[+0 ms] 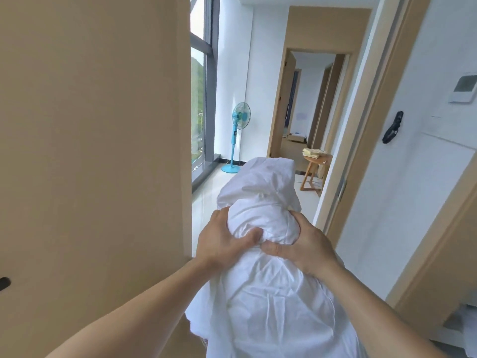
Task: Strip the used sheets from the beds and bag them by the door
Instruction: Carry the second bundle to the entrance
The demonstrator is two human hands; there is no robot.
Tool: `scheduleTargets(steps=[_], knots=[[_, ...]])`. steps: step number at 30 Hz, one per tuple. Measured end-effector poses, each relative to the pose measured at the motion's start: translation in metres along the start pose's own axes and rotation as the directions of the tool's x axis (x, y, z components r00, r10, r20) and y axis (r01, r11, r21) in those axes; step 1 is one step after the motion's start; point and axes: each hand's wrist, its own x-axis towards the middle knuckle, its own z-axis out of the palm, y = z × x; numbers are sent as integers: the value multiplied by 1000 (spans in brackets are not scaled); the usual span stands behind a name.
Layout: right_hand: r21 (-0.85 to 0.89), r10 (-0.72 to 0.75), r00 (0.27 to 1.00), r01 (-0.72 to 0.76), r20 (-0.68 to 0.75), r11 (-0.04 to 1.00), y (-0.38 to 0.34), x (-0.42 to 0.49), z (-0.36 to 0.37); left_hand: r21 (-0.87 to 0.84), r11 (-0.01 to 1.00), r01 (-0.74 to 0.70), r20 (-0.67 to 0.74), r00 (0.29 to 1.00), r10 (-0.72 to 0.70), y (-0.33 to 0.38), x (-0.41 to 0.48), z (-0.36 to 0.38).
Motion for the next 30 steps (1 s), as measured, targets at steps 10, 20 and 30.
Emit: scheduleTargets(steps=[10, 20, 30], knots=[[-15, 89, 995, -90, -50, 996, 52, 184, 49, -31, 999, 24, 119, 993, -20, -68, 183, 66], [70, 109, 991, -114, 80, 991, 150, 345, 135, 78, 980, 182, 165, 967, -193, -169, 309, 147], [132, 194, 952, -229, 235, 965, 268, 448, 304, 210, 897, 388, 183, 886, -426, -337, 383, 227]])
